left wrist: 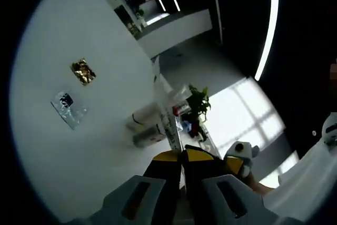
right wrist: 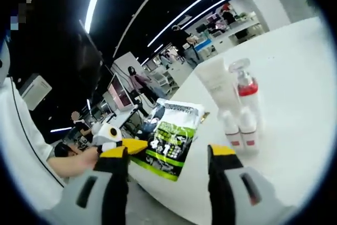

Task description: Arrange the skincare products in the storage area until every visible bottle or jar stands upright without overlapping.

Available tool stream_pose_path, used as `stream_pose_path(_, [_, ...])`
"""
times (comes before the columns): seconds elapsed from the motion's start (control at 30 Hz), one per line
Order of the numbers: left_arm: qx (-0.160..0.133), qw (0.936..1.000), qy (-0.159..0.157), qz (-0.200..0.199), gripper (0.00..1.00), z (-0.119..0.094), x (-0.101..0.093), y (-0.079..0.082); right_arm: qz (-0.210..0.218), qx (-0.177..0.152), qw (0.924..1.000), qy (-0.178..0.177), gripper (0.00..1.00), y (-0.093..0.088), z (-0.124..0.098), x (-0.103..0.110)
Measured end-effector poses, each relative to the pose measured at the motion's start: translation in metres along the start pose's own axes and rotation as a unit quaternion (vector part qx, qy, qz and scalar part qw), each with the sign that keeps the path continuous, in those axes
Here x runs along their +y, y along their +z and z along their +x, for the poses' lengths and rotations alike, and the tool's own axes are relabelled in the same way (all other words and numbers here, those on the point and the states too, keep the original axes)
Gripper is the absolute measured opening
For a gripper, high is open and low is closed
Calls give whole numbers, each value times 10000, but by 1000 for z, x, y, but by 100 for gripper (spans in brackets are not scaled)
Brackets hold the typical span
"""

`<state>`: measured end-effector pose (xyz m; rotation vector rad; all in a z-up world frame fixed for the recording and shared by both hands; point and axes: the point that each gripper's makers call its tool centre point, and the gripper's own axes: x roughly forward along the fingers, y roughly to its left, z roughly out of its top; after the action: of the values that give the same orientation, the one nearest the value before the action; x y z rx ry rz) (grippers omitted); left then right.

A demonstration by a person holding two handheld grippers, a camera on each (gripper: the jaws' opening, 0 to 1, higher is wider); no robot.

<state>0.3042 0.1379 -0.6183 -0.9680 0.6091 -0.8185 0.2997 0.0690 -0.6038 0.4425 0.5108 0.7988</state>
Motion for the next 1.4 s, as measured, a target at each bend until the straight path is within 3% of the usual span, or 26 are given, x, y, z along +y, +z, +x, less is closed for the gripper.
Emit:
stream_pose_path(0.4, [286,9982,523,-82,0,15,41,-10,-183,203,9989,-381,72,-6,-5,-26])
stream_pose_path(0.53, [375,9973,625,-60,0,20,49,-12,-220,239,9977,-594,79,-8,-9,-38])
stream_pose_path(0.83, [510,9953,825,-78,0,31,66,-15,-250,379,9952,-866,84,-15,-17,-58])
stream_pose_path(1.17, [774,9845,1544,289,0,35,93,-23,-134,427,9935,-1046,84,-21,-24,-70])
stream_pose_path(1.4, [1001,9689,2067,918,0,32,107,-27,-131,439,9931,-1080,85,-22,-24,-72])
